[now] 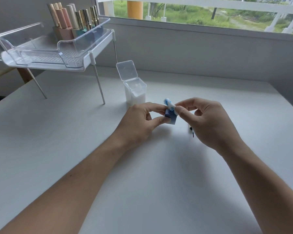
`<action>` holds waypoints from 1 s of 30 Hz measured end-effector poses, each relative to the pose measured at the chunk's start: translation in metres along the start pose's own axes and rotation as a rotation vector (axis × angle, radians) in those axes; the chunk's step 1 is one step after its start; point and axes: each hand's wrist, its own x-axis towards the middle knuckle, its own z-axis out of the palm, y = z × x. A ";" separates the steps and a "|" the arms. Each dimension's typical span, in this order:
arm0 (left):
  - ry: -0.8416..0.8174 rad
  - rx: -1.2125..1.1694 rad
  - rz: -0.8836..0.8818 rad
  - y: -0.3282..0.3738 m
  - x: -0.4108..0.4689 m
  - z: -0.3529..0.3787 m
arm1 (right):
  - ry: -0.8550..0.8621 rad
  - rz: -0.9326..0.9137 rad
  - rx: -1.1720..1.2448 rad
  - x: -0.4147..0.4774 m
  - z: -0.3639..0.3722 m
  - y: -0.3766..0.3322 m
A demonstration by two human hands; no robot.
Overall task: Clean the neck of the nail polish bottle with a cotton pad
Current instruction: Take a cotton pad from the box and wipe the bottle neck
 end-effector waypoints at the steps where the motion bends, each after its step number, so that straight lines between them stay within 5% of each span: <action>1: 0.006 -0.002 -0.003 0.000 0.000 0.000 | -0.005 0.012 -0.001 0.000 0.000 0.000; 30: 0.046 0.063 -0.222 0.008 -0.002 0.012 | -0.004 0.086 -0.014 0.002 0.009 0.007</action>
